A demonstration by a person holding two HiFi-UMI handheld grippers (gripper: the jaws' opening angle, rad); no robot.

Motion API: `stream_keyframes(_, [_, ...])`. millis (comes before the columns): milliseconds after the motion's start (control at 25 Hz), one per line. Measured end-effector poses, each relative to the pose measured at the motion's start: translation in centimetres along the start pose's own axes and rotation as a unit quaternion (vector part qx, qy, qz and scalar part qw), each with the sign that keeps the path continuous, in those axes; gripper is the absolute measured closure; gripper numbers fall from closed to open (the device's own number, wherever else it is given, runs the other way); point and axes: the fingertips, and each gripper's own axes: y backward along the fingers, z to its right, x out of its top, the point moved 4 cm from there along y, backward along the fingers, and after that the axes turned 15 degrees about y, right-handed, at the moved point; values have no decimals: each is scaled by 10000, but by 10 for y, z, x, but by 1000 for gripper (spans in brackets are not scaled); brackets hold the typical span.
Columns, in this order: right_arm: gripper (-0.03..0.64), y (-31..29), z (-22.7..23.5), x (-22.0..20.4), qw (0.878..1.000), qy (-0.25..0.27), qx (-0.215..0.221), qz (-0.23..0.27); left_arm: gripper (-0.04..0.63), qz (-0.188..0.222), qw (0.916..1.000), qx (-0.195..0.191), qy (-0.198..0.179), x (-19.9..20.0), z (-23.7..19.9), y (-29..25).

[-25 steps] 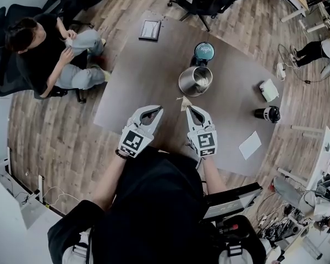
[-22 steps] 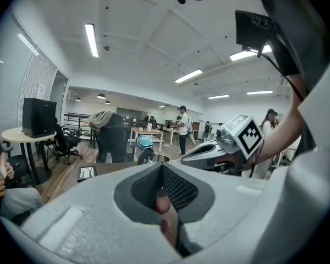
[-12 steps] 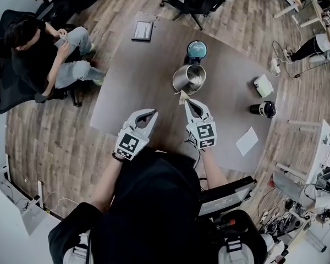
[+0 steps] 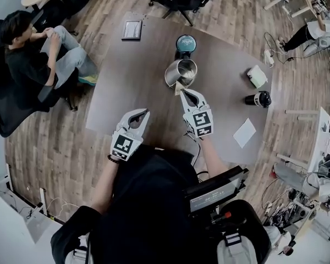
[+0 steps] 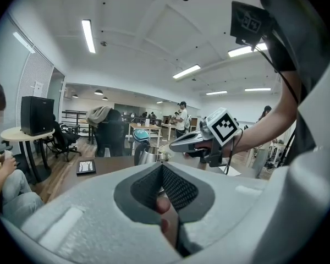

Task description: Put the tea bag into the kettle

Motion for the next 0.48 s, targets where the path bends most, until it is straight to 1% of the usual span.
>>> stream_keyframes(280, [609,-3,11,-5,9999,65,-85,-50,603,8,10000,65,-10,-2,0,12])
stream_keyframes(480, [609,-10,16,-8,9998,114,-90,-111,603,-3,9998,199,-1,-8,-6,21])
